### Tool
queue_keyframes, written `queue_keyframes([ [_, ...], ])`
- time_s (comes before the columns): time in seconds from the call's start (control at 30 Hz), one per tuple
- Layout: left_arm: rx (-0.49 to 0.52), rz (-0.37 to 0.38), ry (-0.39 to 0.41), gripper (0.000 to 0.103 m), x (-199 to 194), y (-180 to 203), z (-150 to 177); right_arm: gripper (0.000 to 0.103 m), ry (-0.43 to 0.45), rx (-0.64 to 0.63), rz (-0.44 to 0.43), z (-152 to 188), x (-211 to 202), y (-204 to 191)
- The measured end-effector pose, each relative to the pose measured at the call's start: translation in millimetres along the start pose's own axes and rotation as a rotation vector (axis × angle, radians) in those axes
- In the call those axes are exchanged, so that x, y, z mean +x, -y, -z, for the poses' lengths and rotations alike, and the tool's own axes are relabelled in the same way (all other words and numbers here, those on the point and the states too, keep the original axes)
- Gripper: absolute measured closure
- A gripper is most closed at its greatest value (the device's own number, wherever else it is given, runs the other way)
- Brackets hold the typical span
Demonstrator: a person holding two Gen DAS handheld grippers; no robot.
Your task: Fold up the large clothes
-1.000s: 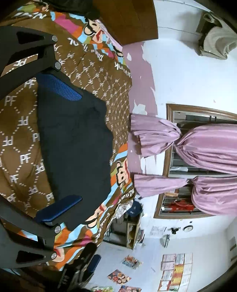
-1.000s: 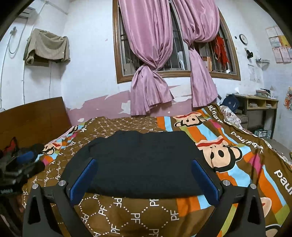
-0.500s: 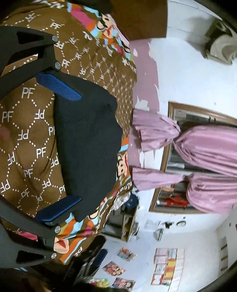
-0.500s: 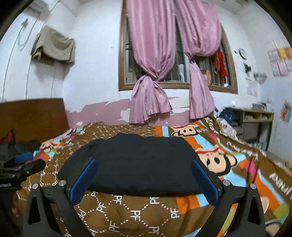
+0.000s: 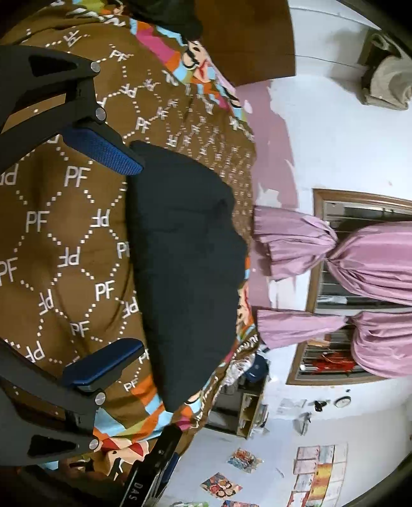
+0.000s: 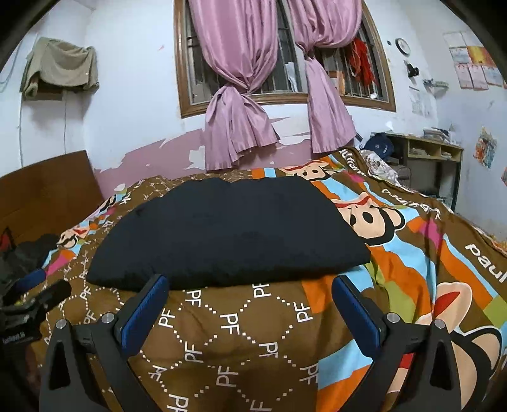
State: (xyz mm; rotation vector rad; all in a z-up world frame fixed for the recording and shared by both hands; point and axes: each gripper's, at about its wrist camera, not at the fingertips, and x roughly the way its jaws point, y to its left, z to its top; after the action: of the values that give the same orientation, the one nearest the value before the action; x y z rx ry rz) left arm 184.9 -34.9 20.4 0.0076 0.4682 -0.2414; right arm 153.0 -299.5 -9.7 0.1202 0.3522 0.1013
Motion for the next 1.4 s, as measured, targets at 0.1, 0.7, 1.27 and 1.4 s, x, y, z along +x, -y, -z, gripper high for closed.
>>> queue_keyframes([
  [0.1,-0.006,-0.01,0.001,0.002,2.3,-0.8,4.5,0.0,0.009,-0.035,-0.012,4.2,-0.7,-5.6],
  [0.7,0.019,-0.022,0.012,0.002,3.9,-3.3,13.7,0.0,0.036,-0.083,-0.034,7.5,-2.7,-13.5],
  [1.27,0.033,-0.013,0.019,0.002,3.4,-5.1,11.7,0.0,0.037,-0.09,-0.053,9.5,-1.8,-18.2],
  [1.4,0.035,-0.013,0.02,0.002,3.5,-4.8,10.8,0.0,0.037,-0.088,-0.052,10.1,-2.0,-18.1],
])
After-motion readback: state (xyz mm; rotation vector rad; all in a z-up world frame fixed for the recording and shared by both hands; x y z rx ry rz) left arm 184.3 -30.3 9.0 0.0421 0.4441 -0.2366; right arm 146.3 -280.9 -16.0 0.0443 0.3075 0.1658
